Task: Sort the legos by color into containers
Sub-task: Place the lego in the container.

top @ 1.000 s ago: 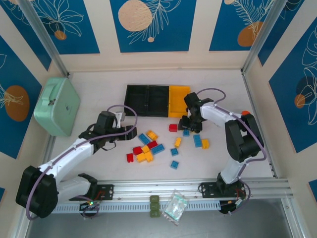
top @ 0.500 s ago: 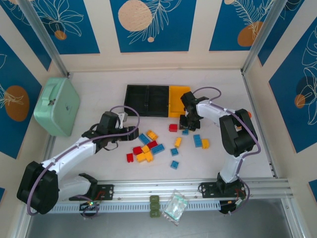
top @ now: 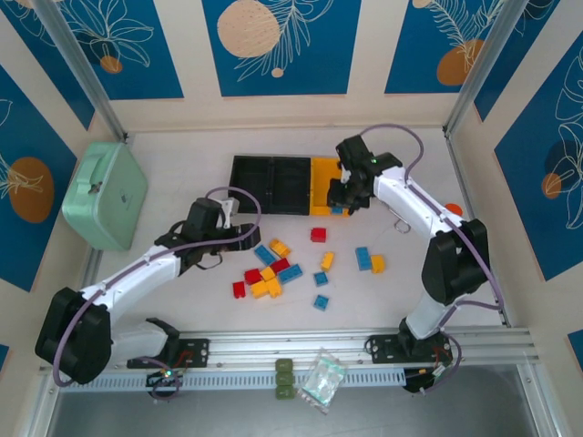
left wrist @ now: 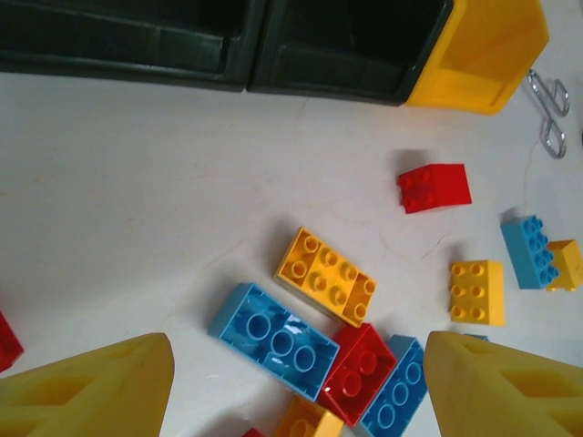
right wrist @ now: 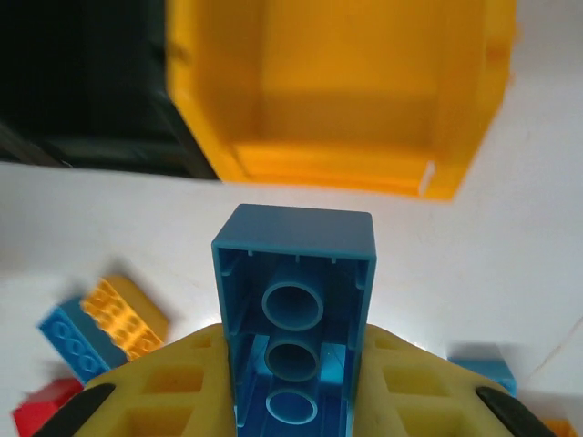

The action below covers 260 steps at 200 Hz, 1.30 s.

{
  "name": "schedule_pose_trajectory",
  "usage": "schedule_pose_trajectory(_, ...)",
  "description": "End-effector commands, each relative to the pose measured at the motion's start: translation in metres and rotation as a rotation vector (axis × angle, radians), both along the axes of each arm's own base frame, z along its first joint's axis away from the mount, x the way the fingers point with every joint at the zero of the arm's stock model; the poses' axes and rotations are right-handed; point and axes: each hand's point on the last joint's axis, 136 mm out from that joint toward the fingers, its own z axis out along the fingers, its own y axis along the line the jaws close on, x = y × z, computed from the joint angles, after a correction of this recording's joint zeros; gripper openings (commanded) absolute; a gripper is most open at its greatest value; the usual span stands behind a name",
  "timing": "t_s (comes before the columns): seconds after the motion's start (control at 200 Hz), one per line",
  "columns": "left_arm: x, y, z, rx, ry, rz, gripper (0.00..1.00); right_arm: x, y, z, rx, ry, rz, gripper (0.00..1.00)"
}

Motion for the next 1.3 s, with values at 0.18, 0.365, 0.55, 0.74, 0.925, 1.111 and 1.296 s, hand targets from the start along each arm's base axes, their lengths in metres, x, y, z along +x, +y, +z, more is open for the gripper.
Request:
schedule_pose_trajectory(0.18,0.004,-0.005,0.025,-0.051,-0.034,0.021,0.73,0.067,0.006,-0.021,-0.021,0.027,-0.007,0.24)
schedule_pose_trajectory(0.365,-0.004,0.005,0.019,-0.023,-0.025,0.047,0.73,0.089,0.007,-0.052,-0.035,0.078,-0.018,0.25)
schedule_pose_trajectory(0.55,-0.003,0.009,0.016,-0.005,-0.018,0.066,0.73,0.093,0.009,-0.075,-0.041,0.117,-0.031,0.26)
schedule_pose_trajectory(0.74,-0.002,0.010,0.011,0.012,-0.003,0.072,0.73,0.093,0.015,-0.085,-0.035,0.129,-0.025,0.33)
schedule_pose_trajectory(0.925,-0.002,0.015,0.008,0.028,0.006,0.096,0.73,0.093,0.017,-0.079,-0.041,0.119,-0.021,0.41)
schedule_pose_trajectory(1.111,-0.005,0.019,0.006,0.041,0.019,0.108,0.73,0.092,0.017,-0.054,-0.028,0.070,-0.022,0.49)
schedule_pose_trajectory(1.296,-0.006,0.022,0.004,0.056,0.037,0.122,0.73,0.079,0.018,-0.014,0.018,-0.011,-0.015,0.49)
